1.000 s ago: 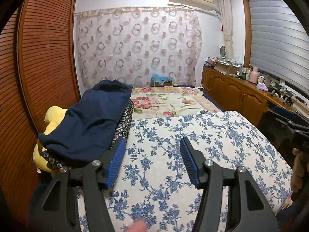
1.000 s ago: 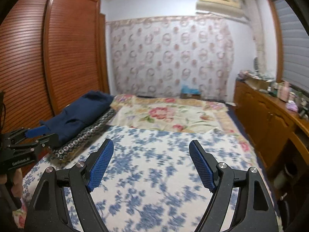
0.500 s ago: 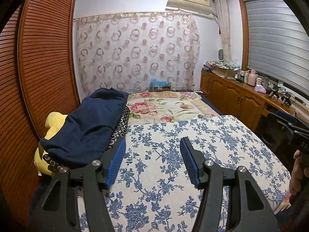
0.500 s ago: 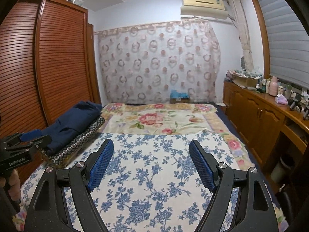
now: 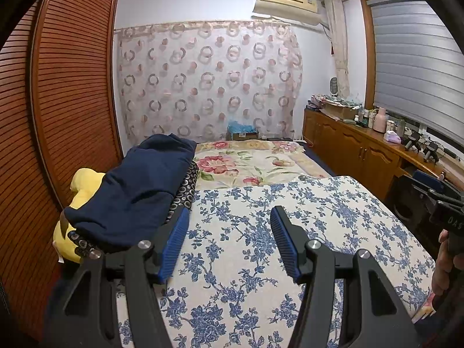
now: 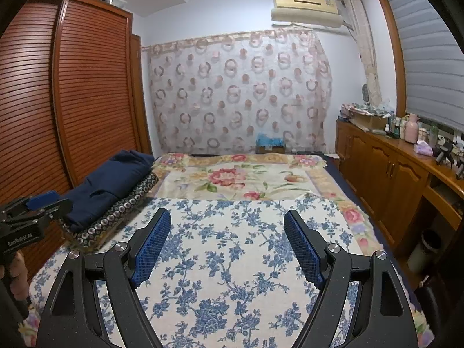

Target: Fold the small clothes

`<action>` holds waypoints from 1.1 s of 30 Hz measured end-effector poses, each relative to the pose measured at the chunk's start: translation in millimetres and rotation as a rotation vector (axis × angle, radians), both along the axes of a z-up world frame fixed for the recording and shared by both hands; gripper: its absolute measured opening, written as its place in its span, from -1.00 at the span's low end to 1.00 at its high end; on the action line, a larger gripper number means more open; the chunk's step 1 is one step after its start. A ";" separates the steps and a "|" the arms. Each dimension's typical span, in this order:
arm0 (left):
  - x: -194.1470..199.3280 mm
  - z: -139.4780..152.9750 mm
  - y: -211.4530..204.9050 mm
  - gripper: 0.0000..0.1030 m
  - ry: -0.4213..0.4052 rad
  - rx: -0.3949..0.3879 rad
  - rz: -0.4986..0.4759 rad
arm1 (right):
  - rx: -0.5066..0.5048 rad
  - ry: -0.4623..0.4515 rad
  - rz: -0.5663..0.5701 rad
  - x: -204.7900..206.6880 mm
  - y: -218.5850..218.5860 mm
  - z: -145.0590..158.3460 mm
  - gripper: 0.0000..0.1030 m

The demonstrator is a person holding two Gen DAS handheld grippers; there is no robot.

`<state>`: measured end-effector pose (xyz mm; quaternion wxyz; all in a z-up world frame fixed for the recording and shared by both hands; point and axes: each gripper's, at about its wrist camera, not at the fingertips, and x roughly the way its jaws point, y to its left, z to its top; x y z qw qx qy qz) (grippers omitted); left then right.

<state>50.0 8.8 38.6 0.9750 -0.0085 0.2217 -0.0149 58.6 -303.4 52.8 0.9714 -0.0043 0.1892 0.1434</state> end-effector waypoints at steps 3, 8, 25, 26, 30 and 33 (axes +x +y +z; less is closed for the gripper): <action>-0.2 1.0 0.5 0.13 -0.001 -0.001 0.002 | 0.000 0.000 -0.001 1.3 -0.1 -1.6 0.60; -1.0 3.0 0.7 0.12 -0.009 -0.005 0.006 | 0.000 0.000 0.000 1.2 0.3 -1.5 0.60; -1.9 5.9 3.4 0.13 -0.016 -0.002 0.018 | 0.000 0.001 0.000 1.0 -0.4 -0.8 0.60; -2.9 5.2 3.9 0.13 -0.017 -0.003 0.018 | -0.001 0.000 0.000 0.9 -0.4 -0.7 0.60; -3.1 6.6 5.3 0.13 -0.021 -0.002 0.021 | -0.001 0.000 0.000 1.0 -0.1 -0.8 0.60; -4.0 6.7 5.5 0.13 -0.022 -0.002 0.023 | -0.001 0.001 0.000 1.0 0.0 -0.9 0.60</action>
